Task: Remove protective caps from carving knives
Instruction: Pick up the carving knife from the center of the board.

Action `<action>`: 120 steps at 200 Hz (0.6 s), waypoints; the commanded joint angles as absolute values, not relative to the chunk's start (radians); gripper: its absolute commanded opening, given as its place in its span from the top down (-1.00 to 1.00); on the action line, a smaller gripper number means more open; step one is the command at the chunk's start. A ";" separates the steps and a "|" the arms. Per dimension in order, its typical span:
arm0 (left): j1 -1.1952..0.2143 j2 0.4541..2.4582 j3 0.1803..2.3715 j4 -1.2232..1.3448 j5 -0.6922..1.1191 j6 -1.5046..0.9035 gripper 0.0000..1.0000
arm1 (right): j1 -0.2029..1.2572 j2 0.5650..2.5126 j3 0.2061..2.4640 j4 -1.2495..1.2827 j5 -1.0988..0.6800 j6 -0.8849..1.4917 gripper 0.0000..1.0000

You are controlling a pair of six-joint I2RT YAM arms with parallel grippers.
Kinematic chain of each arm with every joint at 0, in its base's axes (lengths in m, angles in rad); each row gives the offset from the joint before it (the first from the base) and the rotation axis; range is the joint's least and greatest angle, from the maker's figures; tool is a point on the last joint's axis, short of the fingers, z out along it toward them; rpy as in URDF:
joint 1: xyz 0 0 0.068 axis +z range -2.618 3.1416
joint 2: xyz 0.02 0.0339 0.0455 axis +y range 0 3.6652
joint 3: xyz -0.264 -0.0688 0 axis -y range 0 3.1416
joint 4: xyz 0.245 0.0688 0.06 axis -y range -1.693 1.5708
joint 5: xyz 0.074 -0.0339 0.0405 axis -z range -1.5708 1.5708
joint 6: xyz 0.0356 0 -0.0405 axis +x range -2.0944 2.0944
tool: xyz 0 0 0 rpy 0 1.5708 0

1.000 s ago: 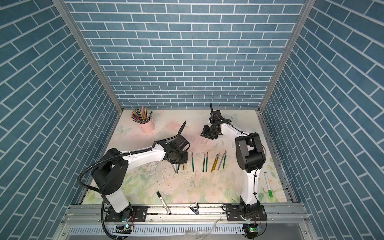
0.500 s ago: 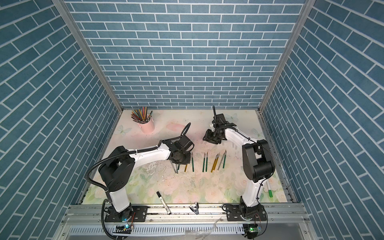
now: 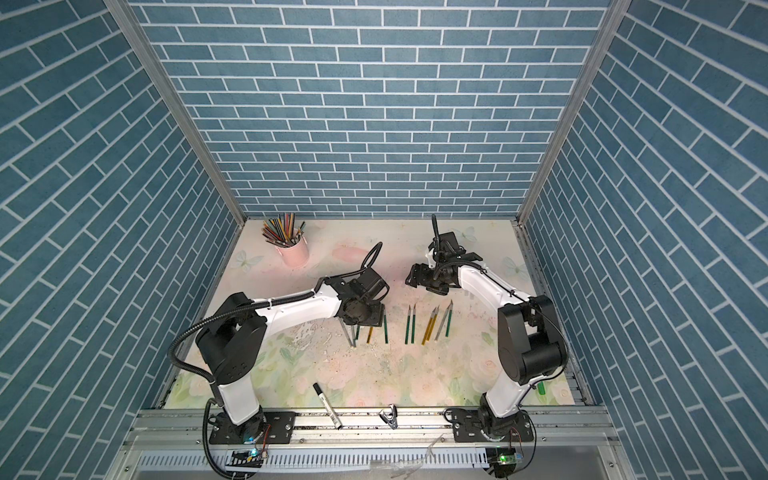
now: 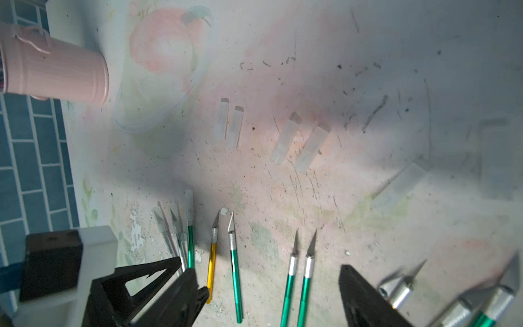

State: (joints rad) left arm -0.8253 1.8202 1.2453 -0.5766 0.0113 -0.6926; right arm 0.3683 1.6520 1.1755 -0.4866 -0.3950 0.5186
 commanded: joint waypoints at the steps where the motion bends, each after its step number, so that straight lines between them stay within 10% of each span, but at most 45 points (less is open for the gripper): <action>1: -0.828 1.770 1.266 -0.638 -0.067 -0.696 -0.65 | 0.361 1.571 1.134 -0.464 -0.358 0.529 -0.90; 120: -0.830 1.851 1.339 -0.737 -0.108 -0.707 -0.99 | 0.311 1.423 1.011 -0.435 -0.313 0.552 -0.96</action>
